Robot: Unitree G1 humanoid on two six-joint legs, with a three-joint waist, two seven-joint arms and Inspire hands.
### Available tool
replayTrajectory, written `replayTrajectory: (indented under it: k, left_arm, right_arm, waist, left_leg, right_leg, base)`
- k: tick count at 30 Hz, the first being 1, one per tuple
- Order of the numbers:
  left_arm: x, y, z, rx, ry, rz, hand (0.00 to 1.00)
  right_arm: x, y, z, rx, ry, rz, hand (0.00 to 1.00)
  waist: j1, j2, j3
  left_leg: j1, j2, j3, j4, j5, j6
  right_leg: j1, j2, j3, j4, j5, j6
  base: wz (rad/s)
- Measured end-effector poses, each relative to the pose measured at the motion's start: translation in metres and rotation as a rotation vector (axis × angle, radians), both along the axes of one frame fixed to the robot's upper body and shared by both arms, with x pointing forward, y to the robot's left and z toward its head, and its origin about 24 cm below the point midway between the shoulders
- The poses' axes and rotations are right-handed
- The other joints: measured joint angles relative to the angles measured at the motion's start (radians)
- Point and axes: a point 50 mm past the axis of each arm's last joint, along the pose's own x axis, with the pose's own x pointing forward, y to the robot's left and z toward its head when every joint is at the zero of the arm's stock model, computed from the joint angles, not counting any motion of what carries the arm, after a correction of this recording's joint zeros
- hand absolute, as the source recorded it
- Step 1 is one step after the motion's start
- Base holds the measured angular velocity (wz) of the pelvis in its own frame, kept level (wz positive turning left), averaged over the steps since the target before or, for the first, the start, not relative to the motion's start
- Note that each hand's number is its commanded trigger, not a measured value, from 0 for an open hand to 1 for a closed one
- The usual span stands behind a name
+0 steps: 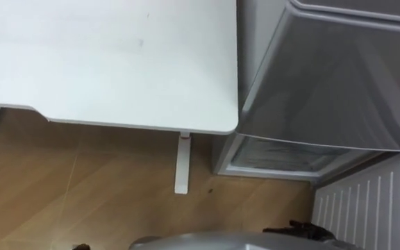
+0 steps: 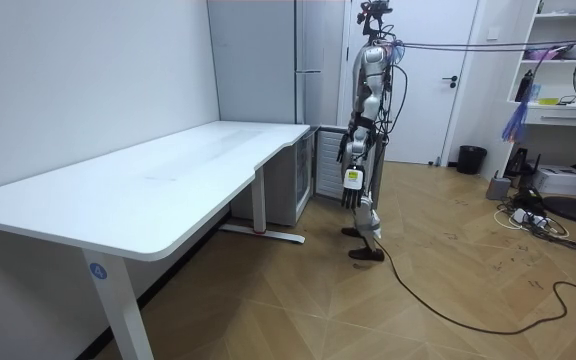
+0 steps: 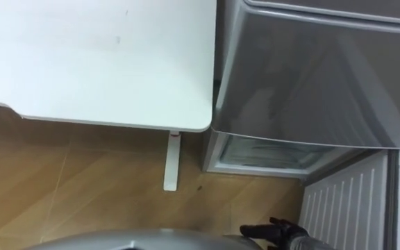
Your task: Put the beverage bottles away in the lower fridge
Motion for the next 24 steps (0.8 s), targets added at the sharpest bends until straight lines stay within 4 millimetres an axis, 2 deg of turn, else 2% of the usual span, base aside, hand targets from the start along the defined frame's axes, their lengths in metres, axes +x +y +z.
replayTrajectory:
  k: [3, 6, 9, 11, 12, 13, 17, 19, 21, 24]
  left_arm:
    - [0.007, 0.001, 0.001, 0.007, -0.028, -0.03, 0.0]
    - [0.013, 0.002, 0.002, 0.001, -0.05, -0.036, 0.0]
    - [0.014, 0.008, 0.006, 0.012, -0.084, -0.03, 0.0]
    - [0.018, 0.017, 0.011, 0.036, -0.123, -0.005, 0.0]
    - [0.019, 0.018, 0.011, 0.041, -0.13, -0.002, 0.0]
    - [0.021, 0.021, 0.013, 0.05, -0.147, -0.007, 0.0]
    - [0.018, 0.022, 0.014, 0.055, -0.161, -0.018, 0.0]
    - [0.021, 0.022, 0.015, 0.054, -0.177, -0.024, 0.0]
    - [0.021, 0.022, 0.015, 0.053, -0.188, -0.028, 0.0]
    - [0.02, 0.023, 0.018, 0.059, -0.205, -0.034, 0.0]
  right_arm:
    - [0.002, -0.005, 0.001, -0.057, -0.012, 0.009, 0.0]
    - [0.002, -0.017, 0.005, -0.146, -0.027, 0.022, 0.0]
    - [0.019, -0.034, 0.017, -0.273, -0.111, 0.06, 0.0]
    - [0.046, -0.052, 0.036, -0.384, -0.229, 0.067, 0.0]
    - [0.05, -0.058, 0.04, -0.409, -0.254, 0.056, 0.0]
    - [0.06, -0.068, 0.053, -0.468, -0.312, 0.048, 0.0]
    - [0.101, -0.085, 0.109, -0.665, -0.592, 0.041, 0.0]
    - [0.106, -0.091, 0.125, -0.729, -0.668, 0.009, 0.0]
    - [0.106, -0.096, 0.139, -0.783, -0.717, -0.023, 0.0]
    - [0.113, -0.1, 0.162, -0.852, -0.81, -0.074, 0.0]
  waist:
    - [-0.003, 0.0, -0.0001]
    - [-0.019, -0.011, -0.0019]
    - [-0.046, -0.025, 0.0058]
    - [-0.087, -0.034, 0.0074]
    - [-0.089, -0.036, 0.0073]
    - [-0.094, -0.042, 0.002]
    - [-0.144, -0.045, 0.0025]
    - [-0.152, -0.048, 0.0009]
    - [-0.162, -0.054, -0.0055]
    - [-0.178, -0.057, -0.0058]
  left_leg:
    - [0.001, 0.004, 0.026, -0.004, 0.002, -0.002]
    - [0.015, 0.005, 0.044, -0.011, 0.002, -0.003]
    - [0.026, 0.008, 0.07, -0.019, 0.003, -0.003]
    - [0.027, 0.014, 0.09, -0.023, 0.003, -0.003]
    - [0.027, 0.013, 0.098, -0.024, 0.003, -0.003]
    - [0.026, 0.013, 0.114, -0.024, 0.003, -0.003]
    - [0.028, 0.014, 0.143, -0.027, 0.003, -0.004]
    - [0.028, 0.015, 0.148, -0.028, 0.003, -0.004]
    - [0.03, 0.014, 0.148, -0.035, 0.004, -0.006]
    - [0.029, 0.016, 0.152, -0.04, 0.005, -0.007]
  right_leg:
    - [-0.011, 0.005, 0.019, 0.0, 0.008, -0.003]
    - [-0.008, 0.008, 0.038, 0.003, 0.01, -0.002]
    - [-0.023, 0.014, 0.063, 0.021, 0.011, -0.004]
    - [-0.034, 0.018, 0.081, 0.025, 0.015, -0.006]
    - [-0.043, 0.02, 0.085, 0.024, 0.015, -0.006]
    - [-0.053, 0.02, 0.1, 0.024, 0.018, -0.008]
    - [-0.071, 0.033, 0.134, 0.036, 0.022, -0.009]
    - [-0.073, 0.035, 0.137, 0.035, 0.024, -0.009]
    - [-0.079, 0.035, 0.14, 0.039, 0.024, -0.009]
    - [-0.086, 0.037, 0.155, 0.053, 0.024, -0.01]
  base:
    - [-0.27]
    - [-0.14]
    - [-0.31]
    - [-0.24]
    - [-0.3]
    - [-0.36]
    - [-0.26]
    - [-0.11]
    - [-0.06]
    - [-0.13]
